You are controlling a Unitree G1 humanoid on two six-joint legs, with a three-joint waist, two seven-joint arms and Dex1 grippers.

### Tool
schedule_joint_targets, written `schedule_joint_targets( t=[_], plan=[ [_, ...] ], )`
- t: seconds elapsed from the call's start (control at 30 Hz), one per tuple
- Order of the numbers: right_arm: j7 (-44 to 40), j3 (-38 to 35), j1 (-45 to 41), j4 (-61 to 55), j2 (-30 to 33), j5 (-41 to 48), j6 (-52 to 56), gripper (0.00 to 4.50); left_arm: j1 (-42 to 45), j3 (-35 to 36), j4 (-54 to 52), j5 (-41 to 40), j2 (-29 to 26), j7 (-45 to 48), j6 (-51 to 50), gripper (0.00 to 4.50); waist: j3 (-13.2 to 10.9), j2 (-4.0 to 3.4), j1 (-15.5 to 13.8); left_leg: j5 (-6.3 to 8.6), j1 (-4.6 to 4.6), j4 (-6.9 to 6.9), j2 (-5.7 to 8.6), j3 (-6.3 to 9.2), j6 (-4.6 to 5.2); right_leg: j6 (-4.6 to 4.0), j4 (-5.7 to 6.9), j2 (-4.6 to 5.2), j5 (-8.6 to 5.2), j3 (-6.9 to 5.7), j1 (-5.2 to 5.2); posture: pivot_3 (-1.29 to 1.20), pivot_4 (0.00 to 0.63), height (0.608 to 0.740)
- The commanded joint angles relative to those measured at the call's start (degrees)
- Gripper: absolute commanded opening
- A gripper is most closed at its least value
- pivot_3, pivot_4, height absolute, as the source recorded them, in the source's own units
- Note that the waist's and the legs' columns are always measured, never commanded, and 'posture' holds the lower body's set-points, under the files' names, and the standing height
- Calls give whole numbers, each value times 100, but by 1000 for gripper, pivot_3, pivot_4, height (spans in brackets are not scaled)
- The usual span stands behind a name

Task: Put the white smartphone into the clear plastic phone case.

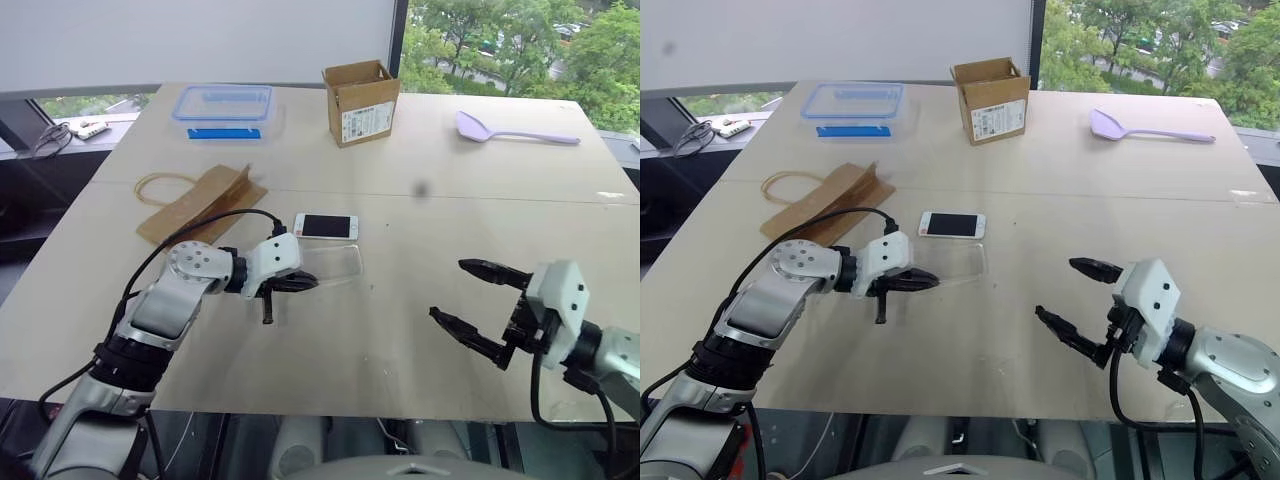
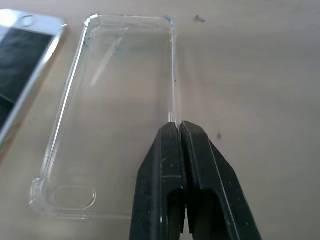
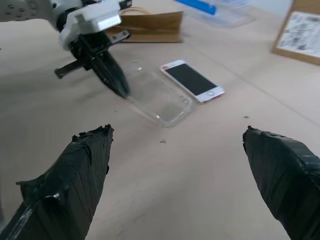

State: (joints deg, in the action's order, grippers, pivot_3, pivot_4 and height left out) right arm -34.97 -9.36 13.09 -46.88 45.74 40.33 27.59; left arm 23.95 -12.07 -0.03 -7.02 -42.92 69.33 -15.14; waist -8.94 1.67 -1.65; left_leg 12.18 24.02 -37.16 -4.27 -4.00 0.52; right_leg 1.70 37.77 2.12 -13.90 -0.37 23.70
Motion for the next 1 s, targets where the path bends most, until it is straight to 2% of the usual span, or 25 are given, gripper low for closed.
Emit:
schedule_joint_targets(
  t=[0.03, 0.27, 0.43, 0.53, 0.57, 0.63, 0.67, 0.73, 0.8, 0.83, 0.87, 0.9, 1.0],
  plan=[
    [-227, 106, -93, 69, -18, -185, -144, 4500, 308, -14, 540, -154, 27, 587, 978, 43, 0, 1, 13, 0, 4, 0, 0, 1, 0, 0, 0, -2, 1, -1, 2, 0, 150, 740],
    [-382, 11, -42, 118, 15, -165, 10, 4500, 836, -234, 1544, -170, 240, 1499, 1666, 43, 0, 1, 76, 0, 4, 0, -3, 1, 1, -6, 1, -8, 6, -1, 1, 0, 150, 740],
    [-164, 9, -117, -29, -27, -129, 262, 4500, 1188, -459, 2106, 3, 682, 1552, 1951, 43, 0, 1, 73, 0, 5, -6, -2, 1, 1, -1, 4, -8, 3, -1, 0, 0, 150, 740],
    [-91, -47, -56, -83, -8, -191, 340, 4500, 1250, -543, 2196, 95, 874, 1449, 1709, 43, 0, 2, 85, 0, 7, -8, -2, 1, 1, -1, 5, -9, 3, 0, 1, 0, 150, 740],
    [-104, -72, -22, -99, 6, -262, 297, 4500, 1217, -542, 2118, 75, 899, 1412, 1567, 568, 0, 1, 92, 1, 7, -8, -3, 1, 1, -1, 5, -9, 4, 0, 1, 0, 150, 740],
    [-96, -112, -15, -136, 46, -367, 271, 4500, 1088, -486, 1842, -24, 899, 1324, 1295, 1316, 0, 1, 101, 1, 6, -7, -4, 2, 1, 1, 7, -13, 4, 2, 2, 0, 150, 740],
    [-40, -120, -124, -126, 56, -306, 381, 4500, 945, -445, 1599, -96, 837, 1307, 1148, 1924, 0, 1, 104, 1, 6, -7, -6, 3, 1, 5, 7, -15, 6, 1, 2, 0, 150, 740],
    [-50, -217, -246, -26, 57, -291, 387, 4500, 633, -413, 1022, -203, 764, 1185, 806, 2683, 1, 0, 139, 1, 2, -6, -8, 2, 1, 5, 9, -15, 4, 3, 2, 0, 150, 740],
    [-67, -97, -579, 141, 128, -391, 485, 4500, 295, -342, 472, -303, 641, 1084, 497, 3550, 1, 0, 165, 1, 0, -5, -8, -2, 1, 4, 9, -14, 4, 7, 1, 0, 150, 740],
    [-82, -6, -770, 259, 167, -532, 478, 4500, 108, -305, 161, -341, 591, 983, 349, 4124, 1, 0, 181, 1, -2, -5, -9, -3, 1, 3, 9, -14, 3, 8, 1, 0, 150, 740],
    [-201, 57, -948, 415, 209, -527, 502, 4500, -65, -256, -146, -373, 588, 823, 211, 4472, 1, 0, 182, 1, -2, -5, -9, -3, 1, 2, 10, -13, 3, 7, 1, 0, 150, 740],
    [-445, 190, -1281, 655, 234, -262, 704, 4500, -220, -138, -434, -507, 568, 689, -28, 4472, 1, 1, 185, 0, -3, -6, -8, -2, 1, 3, 10, -12, 3, 6, 0, 0, 150, 740],
    [-791, 720, -2274, 1462, 239, -529, 771, 4500, -616, 215, -1227, -811, 539, 242, -567, 4472, -3, 0, 221, 0, -7, -7, -9, -3, 2, 3, 11, -12, 3, 8, 0, 0, 150, 740]
  ],
)
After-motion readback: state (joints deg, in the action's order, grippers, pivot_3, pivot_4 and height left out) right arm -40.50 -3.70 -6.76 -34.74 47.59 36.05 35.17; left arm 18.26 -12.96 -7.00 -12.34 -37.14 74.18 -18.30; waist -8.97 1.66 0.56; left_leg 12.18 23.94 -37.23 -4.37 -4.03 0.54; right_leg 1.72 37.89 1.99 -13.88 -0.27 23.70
